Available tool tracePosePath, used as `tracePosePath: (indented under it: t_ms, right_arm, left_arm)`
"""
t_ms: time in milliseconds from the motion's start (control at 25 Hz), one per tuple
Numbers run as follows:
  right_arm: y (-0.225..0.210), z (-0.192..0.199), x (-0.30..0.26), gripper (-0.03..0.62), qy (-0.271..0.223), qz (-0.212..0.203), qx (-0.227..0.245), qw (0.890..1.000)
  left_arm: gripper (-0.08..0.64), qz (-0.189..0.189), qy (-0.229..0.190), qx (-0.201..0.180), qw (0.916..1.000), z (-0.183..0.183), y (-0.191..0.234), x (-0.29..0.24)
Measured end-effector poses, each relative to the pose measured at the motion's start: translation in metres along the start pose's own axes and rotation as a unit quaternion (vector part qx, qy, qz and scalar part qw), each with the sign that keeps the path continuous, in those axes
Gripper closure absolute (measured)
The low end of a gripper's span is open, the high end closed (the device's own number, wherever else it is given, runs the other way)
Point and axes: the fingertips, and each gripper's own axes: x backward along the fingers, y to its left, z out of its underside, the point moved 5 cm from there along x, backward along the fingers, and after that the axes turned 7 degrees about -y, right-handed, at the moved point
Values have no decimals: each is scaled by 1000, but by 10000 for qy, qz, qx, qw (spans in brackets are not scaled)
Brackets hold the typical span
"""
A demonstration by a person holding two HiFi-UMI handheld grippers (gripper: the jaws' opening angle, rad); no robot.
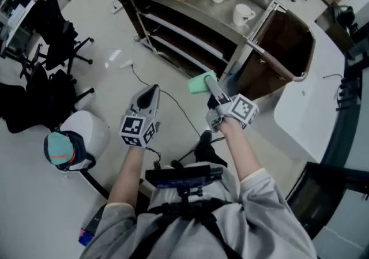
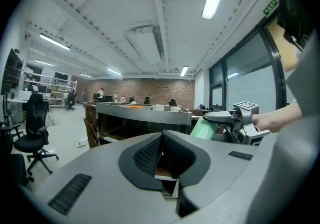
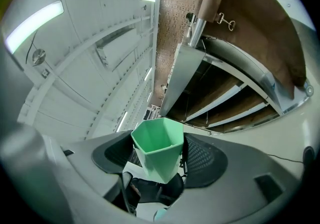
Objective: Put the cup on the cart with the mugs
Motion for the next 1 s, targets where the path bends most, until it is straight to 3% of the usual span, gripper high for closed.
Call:
tracePosePath:
  t_ms: [120, 240, 320, 480, 600, 800, 1000]
  right_arm:
    - [-13, -39, -4, 276, -6, 115, 119, 9999]
    - [-15, -71, -12, 276, -62, -90, -154, 9998]
    - [-19, -91, -13, 276, -65, -10, -140, 9999]
    - [-34, -124, -6, 276, 155, 693, 393, 9967]
    - [-29, -132, -8, 276, 305, 505, 605, 9964]
    - [-13, -150, -21, 276, 558, 200, 1734, 9831]
    - [17, -177, -35, 276, 795, 178, 2845, 9552]
  left_arm:
    - [554, 177, -5, -24, 9998, -9, -17, -51]
    - [554, 279, -11, -78, 9996, -19, -32, -95]
    - [554, 335, -14, -126, 9994, -25, -42, -121]
    - [554, 411, 29, -114, 9991, -34, -58, -161]
    - [554, 531, 62, -284, 9982, -42, -67, -181]
    - [554, 772, 42, -410, 9962, -57, -69, -214]
    - [554, 1140, 0, -449, 9925, -76, -76, -255]
